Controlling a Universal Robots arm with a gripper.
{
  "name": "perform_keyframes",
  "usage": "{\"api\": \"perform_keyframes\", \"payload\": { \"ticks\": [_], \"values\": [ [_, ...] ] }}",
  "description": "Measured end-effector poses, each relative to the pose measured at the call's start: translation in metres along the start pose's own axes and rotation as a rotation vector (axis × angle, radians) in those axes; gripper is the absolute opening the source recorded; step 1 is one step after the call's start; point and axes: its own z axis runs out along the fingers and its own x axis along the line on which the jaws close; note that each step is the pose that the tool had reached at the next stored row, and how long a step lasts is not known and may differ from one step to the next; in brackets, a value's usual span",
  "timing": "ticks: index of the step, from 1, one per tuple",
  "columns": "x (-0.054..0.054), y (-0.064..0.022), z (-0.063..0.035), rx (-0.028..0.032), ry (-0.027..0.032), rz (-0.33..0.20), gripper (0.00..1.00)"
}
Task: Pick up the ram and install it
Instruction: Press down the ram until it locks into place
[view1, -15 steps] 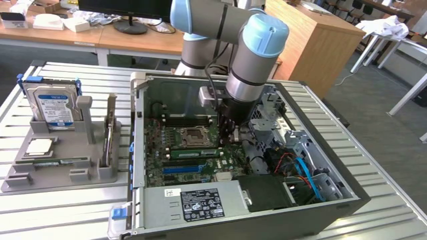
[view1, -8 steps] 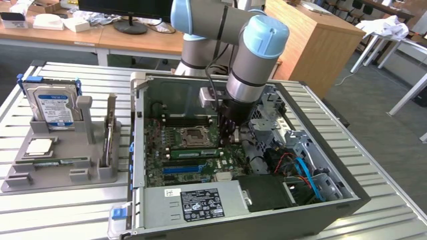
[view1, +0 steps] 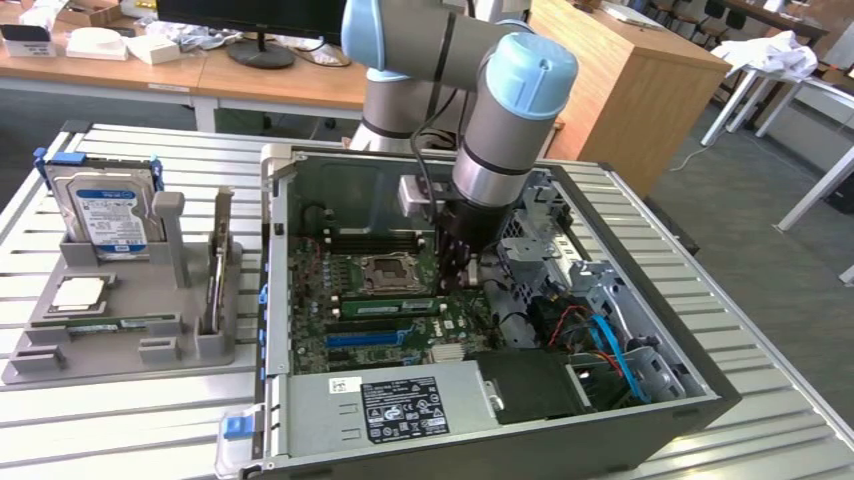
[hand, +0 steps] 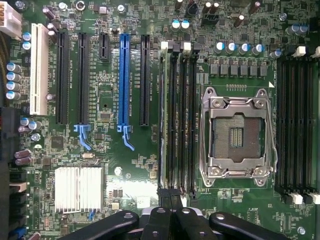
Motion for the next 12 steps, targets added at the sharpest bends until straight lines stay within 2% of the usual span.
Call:
{"api": "perform_keyframes", "payload": {
  "ticks": [12],
  "values": [
    [0.0003, -0.0002, 0.0033, -0.0001, -0.0005, 0.000, 0.10]
  ]
}}
